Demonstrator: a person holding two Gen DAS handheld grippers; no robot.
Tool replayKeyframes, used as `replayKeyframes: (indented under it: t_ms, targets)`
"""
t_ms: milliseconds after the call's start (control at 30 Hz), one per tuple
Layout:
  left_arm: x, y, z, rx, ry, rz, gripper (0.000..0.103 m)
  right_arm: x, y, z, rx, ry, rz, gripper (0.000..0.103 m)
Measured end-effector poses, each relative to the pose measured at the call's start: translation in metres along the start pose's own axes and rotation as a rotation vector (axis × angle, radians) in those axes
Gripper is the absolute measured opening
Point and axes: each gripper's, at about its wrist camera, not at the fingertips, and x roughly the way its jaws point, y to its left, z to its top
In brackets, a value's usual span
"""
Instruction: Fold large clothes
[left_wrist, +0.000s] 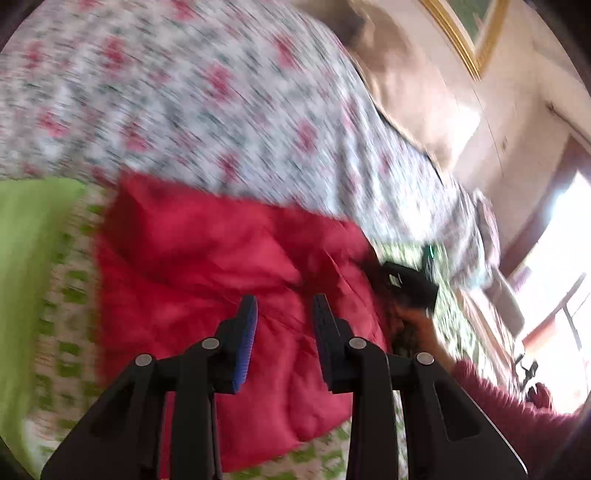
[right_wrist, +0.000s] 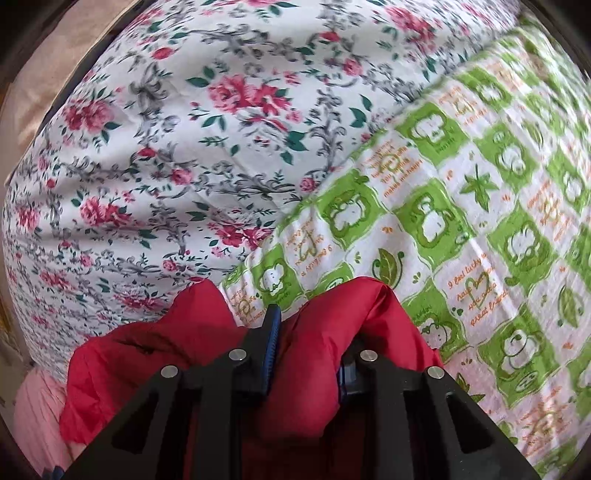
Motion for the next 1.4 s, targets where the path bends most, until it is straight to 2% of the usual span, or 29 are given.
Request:
replayKeyframes:
  t_ms: [133,167,267,300,467,667,733,867,933,967,1067,1133,1233,1267,1400]
  targets:
    - [0.075,-0.022,-0.018,0.047,0.170,0.088,0.027,-0.003,0.013,0.007,-0.014,0.020,-0.007,0.029]
    - [0.092,-0.022,-0.021,0.052,0.201,0.133,0.027,-0.004,0.014,0.010,-0.012,0.028,-0.001,0.030]
    - [0.113,-0.016,-0.019,0.054,0.193,0.181,0.027,-0.018,0.019,0.021,0.005,0.055,0.029,0.035]
    - [0.115,-0.013,-0.018,0.041,0.190,0.176,0.027,-0.025,0.020,0.026,0.003,0.052,0.042,0.036]
    - [0.126,0.003,-0.010,-0.018,0.180,0.209,0.018,-0.071,0.040,0.032,-0.096,-0.003,0.097,0.048]
    - [0.131,0.008,-0.011,-0.033,0.164,0.217,0.016,-0.120,0.060,0.002,-0.259,-0.091,0.121,0.053]
    - [0.130,0.008,-0.012,-0.029,0.160,0.222,0.016,-0.128,0.070,-0.017,-0.355,-0.071,0.144,0.053]
    - [0.124,0.008,-0.012,-0.013,0.158,0.226,0.016,-0.108,0.116,-0.069,-0.666,0.033,0.161,0.052]
    - [0.122,0.010,-0.007,0.002,0.153,0.254,0.016,-0.087,0.129,-0.085,-0.754,0.113,0.156,0.052]
    - [0.123,0.012,-0.003,0.002,0.146,0.270,0.016,-0.073,0.133,-0.088,-0.774,0.136,0.127,0.052]
    - [0.123,0.027,0.009,-0.037,0.127,0.305,0.015,-0.039,0.129,-0.080,-0.761,0.157,0.021,0.053]
    - [0.124,0.045,0.016,-0.088,0.128,0.317,0.011,-0.015,0.118,-0.065,-0.696,0.173,-0.011,0.052]
    - [0.125,0.067,0.025,-0.144,0.110,0.355,0.007,0.006,0.103,-0.046,-0.610,0.159,-0.026,0.055]
    - [0.125,0.076,0.026,-0.166,0.105,0.360,0.005,0.009,0.101,-0.044,-0.598,0.150,-0.032,0.060]
    - [0.140,0.102,0.026,-0.243,0.107,0.314,0.002,0.027,0.087,-0.038,-0.541,0.148,-0.043,0.069]
